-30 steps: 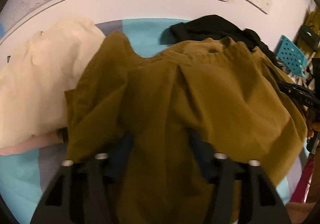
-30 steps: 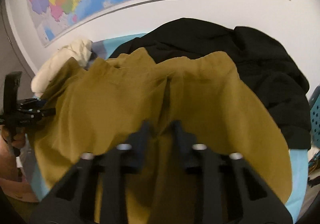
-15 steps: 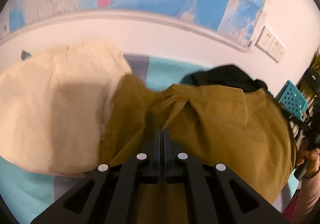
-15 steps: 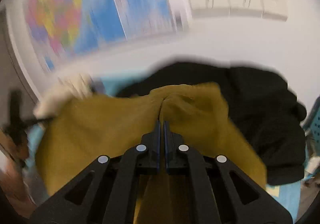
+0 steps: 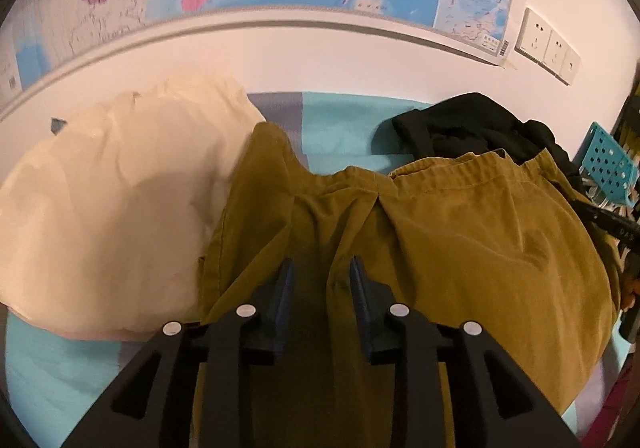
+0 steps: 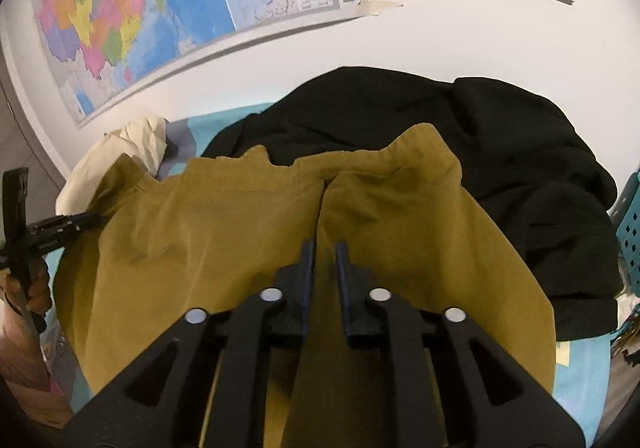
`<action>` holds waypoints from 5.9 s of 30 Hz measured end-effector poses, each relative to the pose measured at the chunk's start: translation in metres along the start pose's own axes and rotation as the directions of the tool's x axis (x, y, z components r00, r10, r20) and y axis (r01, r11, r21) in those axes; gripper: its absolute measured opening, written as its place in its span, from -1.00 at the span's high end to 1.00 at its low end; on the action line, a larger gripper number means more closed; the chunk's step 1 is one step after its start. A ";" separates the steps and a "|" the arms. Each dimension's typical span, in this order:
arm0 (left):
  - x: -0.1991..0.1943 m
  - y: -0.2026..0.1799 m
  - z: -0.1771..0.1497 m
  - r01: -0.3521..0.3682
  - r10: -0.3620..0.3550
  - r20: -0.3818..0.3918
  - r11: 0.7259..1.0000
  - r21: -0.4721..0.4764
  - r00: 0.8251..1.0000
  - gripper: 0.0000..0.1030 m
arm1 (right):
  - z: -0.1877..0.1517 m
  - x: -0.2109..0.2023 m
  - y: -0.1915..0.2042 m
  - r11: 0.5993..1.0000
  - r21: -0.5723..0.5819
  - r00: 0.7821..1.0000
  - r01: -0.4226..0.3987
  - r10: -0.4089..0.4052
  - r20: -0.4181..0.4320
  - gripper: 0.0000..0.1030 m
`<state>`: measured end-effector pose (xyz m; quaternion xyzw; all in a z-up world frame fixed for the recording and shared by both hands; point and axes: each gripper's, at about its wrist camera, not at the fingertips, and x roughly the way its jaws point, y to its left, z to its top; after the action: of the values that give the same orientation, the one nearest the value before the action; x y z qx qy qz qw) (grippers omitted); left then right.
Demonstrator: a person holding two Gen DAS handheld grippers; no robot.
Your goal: Fold large clothes
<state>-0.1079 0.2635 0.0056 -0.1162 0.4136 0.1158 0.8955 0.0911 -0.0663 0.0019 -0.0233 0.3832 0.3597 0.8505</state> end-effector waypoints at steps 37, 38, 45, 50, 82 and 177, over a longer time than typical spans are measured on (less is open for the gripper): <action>-0.026 0.025 -0.036 0.010 -0.010 0.029 1.000 -0.005 1.000 -0.22 | -0.041 -0.084 -0.032 0.997 0.078 0.996 -0.024 0.017 0.086 -0.31; -0.028 0.027 -0.041 0.011 -0.011 0.027 1.000 -0.005 1.000 -0.22 | -0.050 -0.085 -0.038 0.996 0.091 0.998 -0.014 0.008 0.069 -0.36; -0.016 0.038 -0.058 -0.022 0.022 -0.011 0.999 -0.038 1.000 -0.27 | -0.098 -0.069 -0.068 0.980 0.198 0.999 -0.030 0.033 -0.011 0.30; -0.005 0.052 -0.063 -0.045 0.039 -0.063 0.993 -0.110 0.997 -0.23 | -0.085 -0.080 -0.074 0.968 0.238 0.996 -0.078 0.064 0.067 0.70; -0.048 0.048 -0.124 0.254 -0.272 -0.055 0.940 -0.227 0.961 0.44 | -0.138 -0.084 -0.075 0.881 0.419 0.975 -0.221 0.215 0.063 0.21; -0.009 -0.030 -0.078 0.227 -0.247 -0.033 0.932 -0.284 0.969 -0.08 | -0.103 -0.043 -0.005 0.835 0.489 0.966 -0.252 0.186 0.181 0.46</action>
<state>-0.1602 0.2105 -0.0329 -0.2936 0.4065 0.0598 0.8631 0.0093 -0.1278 -0.0431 0.2682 0.4101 0.3419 0.8019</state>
